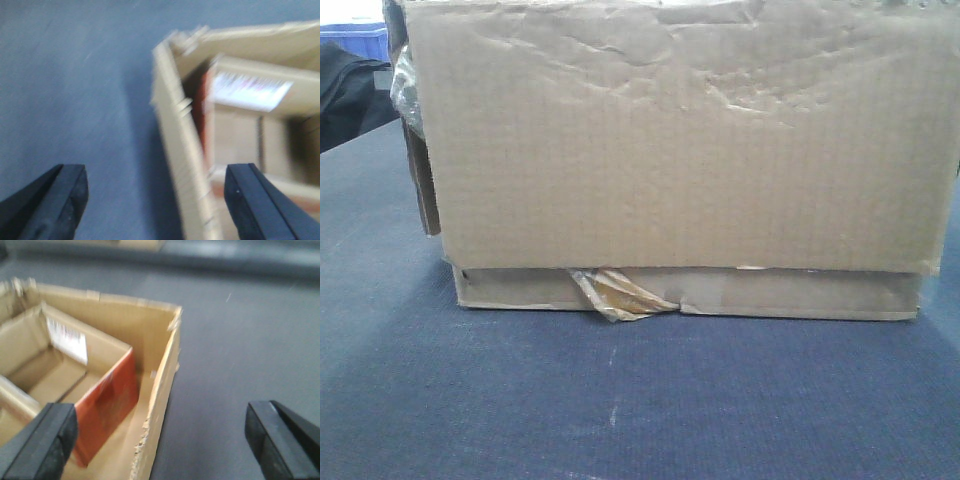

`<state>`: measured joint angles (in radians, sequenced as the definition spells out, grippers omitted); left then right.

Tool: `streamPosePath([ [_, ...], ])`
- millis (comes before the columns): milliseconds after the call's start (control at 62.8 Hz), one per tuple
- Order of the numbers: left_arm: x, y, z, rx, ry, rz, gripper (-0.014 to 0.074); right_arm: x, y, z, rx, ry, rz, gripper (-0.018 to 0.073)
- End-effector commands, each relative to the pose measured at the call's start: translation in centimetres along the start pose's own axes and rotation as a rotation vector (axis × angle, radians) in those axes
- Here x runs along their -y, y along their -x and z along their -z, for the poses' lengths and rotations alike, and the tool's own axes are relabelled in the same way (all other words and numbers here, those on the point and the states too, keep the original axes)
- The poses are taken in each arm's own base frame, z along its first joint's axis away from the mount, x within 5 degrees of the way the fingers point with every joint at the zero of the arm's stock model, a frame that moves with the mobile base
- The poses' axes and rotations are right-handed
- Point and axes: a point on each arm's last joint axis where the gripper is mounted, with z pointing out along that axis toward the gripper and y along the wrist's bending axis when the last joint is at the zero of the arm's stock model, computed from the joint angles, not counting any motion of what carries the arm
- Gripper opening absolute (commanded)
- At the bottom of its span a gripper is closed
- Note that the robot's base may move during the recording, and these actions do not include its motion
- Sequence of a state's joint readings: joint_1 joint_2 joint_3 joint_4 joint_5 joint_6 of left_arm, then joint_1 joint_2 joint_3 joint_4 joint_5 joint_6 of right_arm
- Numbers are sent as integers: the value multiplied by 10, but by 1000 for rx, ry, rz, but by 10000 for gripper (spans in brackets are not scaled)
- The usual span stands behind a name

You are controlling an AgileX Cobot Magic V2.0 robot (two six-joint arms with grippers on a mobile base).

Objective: Stack two boxes on right shelf middle

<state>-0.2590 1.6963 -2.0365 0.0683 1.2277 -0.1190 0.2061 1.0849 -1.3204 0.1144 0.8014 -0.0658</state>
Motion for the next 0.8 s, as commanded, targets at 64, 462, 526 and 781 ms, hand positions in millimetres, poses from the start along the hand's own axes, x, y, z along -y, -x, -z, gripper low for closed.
streamPosePath([
  [64, 7, -16, -8, -67, -47, -4, 456, 2, 9, -36, -139, 0, 13, 570],
  [462, 28, -61, -51, -285, -88, -41, 456, 6, -19, -123, -408, 25, -27, 570],
  [526, 28, -66, -56, -312, -88, -40, 456, 6, -25, -134, -442, 29, -35, 570],
  [781, 30, -76, -87, -393, -77, -43, 452, 7, -45, -172, -545, 38, -50, 568],
])
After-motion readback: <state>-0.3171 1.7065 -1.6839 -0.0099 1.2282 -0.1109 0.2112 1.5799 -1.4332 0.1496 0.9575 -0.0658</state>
